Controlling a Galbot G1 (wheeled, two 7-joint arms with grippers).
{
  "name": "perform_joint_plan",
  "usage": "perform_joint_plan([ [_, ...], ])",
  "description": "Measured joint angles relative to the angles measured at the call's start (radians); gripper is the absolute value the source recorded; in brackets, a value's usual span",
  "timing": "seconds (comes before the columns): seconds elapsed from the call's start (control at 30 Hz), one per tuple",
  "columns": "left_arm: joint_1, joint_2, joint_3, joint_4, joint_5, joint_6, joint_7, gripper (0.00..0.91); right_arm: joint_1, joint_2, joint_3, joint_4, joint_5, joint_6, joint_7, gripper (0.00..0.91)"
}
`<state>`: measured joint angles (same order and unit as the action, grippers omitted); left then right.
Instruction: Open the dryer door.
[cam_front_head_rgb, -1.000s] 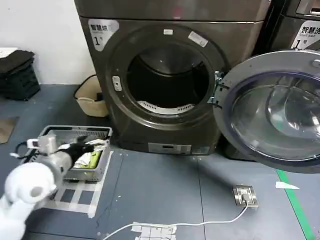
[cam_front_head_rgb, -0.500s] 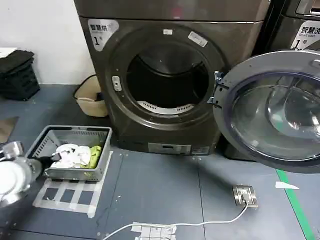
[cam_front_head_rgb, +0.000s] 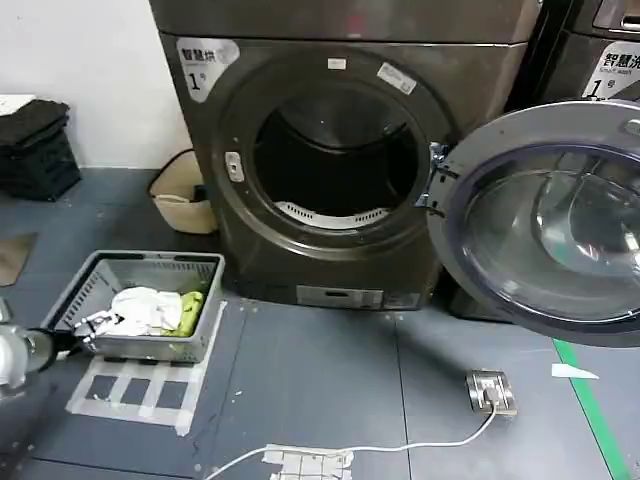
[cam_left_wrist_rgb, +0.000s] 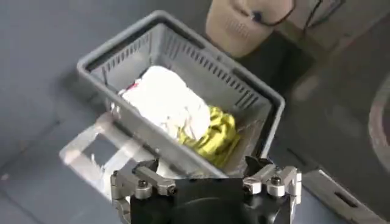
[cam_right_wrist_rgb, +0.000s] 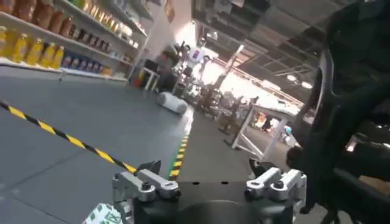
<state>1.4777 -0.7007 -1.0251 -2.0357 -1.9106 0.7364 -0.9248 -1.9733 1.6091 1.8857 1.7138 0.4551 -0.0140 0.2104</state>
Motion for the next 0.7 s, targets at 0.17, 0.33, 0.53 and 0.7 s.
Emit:
perform_joint_plan([
  [0.17,-0.028,0.019,0.032,0.009,0.043,0.0,0.046,0.907,-0.005,0.0,0.0,0.003,0.0,0.007,-0.003,0.907],
  [0.33,-0.104,0.045,0.108,0.047,0.083,0.0,0.043,0.907,-0.012,0.0,0.005,0.009,0.001,0.009,-0.004,0.907],
  [0.53,-0.248,0.081,0.231,0.13,0.022,0.0,-0.025,0.907,-0.017,0.0,0.012,0.018,0.003,0.011,-0.005,0.907],
  [0.7,-0.372,0.107,0.326,0.213,-0.039,0.0,-0.05,0.907,-0.012,0.0,0.004,0.03,0.001,0.012,-0.006,0.907],
])
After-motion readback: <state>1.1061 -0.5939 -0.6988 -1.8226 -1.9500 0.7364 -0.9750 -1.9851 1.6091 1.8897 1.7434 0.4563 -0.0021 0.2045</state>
